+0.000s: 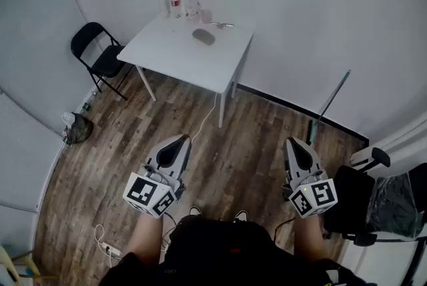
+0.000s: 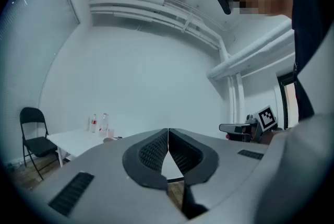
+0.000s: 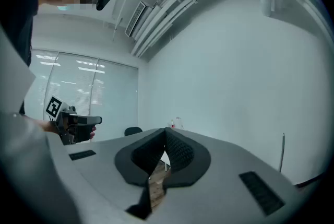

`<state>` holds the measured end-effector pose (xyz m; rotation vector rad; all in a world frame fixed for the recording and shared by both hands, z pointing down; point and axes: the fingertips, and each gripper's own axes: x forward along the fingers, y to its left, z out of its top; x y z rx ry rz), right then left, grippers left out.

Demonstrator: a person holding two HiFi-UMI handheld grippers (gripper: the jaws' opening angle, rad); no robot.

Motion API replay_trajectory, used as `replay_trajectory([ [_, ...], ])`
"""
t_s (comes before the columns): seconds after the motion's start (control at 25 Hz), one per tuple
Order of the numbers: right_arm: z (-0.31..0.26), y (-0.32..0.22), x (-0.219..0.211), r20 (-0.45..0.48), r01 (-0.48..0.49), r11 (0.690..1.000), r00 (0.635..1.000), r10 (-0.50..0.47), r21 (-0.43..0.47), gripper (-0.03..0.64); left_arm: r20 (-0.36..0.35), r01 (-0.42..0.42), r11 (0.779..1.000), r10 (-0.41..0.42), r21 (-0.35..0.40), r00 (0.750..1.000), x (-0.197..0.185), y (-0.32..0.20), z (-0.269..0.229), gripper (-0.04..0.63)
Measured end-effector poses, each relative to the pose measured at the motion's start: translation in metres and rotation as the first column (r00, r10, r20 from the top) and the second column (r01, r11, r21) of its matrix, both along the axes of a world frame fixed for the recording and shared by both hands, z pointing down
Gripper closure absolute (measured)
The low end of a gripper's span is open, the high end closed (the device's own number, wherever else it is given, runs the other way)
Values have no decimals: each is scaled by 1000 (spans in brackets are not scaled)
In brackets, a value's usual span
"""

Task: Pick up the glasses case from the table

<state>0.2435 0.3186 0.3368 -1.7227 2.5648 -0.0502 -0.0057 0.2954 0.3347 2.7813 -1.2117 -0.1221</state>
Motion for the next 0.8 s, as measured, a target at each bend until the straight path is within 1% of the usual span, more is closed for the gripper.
replay_trajectory([
  [0.16, -1, -1, 0, -3, 5, 1000, 1000, -5, 0, 597, 13, 10, 1000, -10, 0, 1000, 0, -2, 1, 574],
  [0.44, 1, -2, -4, 8, 9, 1000, 1000, -9, -3, 597, 25, 1, 1000, -1, -6, 1000, -2, -3, 4, 574],
  [0.6, -3, -2, -6, 62, 4, 1000, 998, -6, 23, 597, 28, -9, 1000, 9, -5, 1000, -3, -2, 5, 574],
  [0.68, -4, -2, -12, 73, 17, 999, 997, -20, 32, 597, 32, -19, 1000, 20, -6, 999, -5, -2, 6, 574],
  [0.8, -1, -8, -30, 61, 32, 999, 998, -33, 23, 597, 41, -34, 999, 35, -3, 999, -16, -3, 8, 574],
])
